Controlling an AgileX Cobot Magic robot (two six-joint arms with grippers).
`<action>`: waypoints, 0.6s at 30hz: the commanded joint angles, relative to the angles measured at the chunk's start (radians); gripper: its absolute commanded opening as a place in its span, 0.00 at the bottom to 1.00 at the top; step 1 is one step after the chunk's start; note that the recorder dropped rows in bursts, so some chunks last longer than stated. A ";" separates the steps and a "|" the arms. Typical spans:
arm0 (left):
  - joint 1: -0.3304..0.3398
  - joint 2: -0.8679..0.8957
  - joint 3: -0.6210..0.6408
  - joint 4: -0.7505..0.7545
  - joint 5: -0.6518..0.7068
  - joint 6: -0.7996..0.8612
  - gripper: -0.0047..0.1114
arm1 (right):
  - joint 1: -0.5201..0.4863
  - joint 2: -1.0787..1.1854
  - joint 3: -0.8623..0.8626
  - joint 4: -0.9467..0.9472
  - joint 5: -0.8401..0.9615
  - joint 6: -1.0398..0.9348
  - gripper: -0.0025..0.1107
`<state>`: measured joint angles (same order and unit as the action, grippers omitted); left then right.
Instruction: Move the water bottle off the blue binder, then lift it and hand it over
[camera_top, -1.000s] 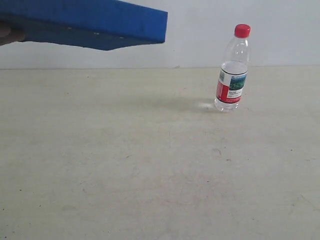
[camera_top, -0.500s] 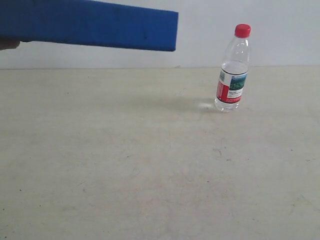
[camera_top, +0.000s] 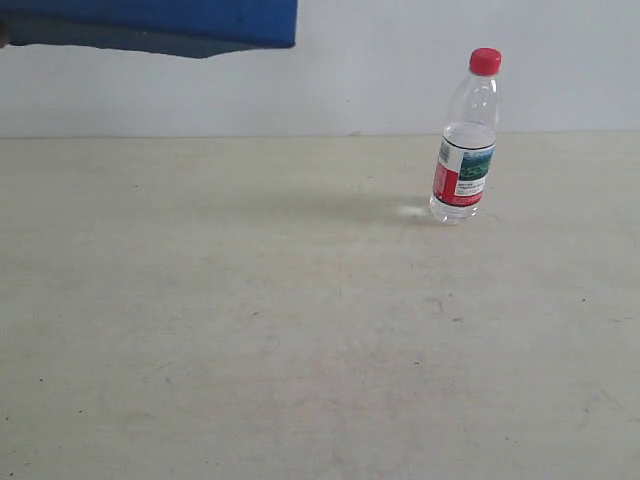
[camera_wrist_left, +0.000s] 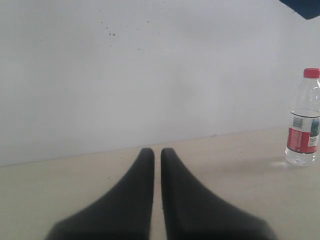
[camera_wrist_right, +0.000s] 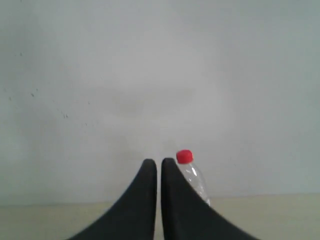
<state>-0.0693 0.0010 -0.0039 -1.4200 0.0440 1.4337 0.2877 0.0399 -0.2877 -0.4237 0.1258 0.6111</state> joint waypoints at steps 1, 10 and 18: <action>0.003 -0.001 0.004 -0.005 0.006 -0.007 0.08 | 0.001 0.005 0.102 -0.055 0.020 -0.044 0.02; 0.003 -0.001 0.004 -0.005 0.002 -0.007 0.08 | -0.045 -0.040 0.288 -0.050 -0.004 -0.097 0.02; 0.003 -0.001 0.004 -0.005 0.005 -0.007 0.08 | -0.231 -0.040 0.288 -0.005 0.273 -0.123 0.02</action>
<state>-0.0693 0.0010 -0.0022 -1.4200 0.0440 1.4337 0.0945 0.0055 -0.0055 -0.4351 0.3312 0.5110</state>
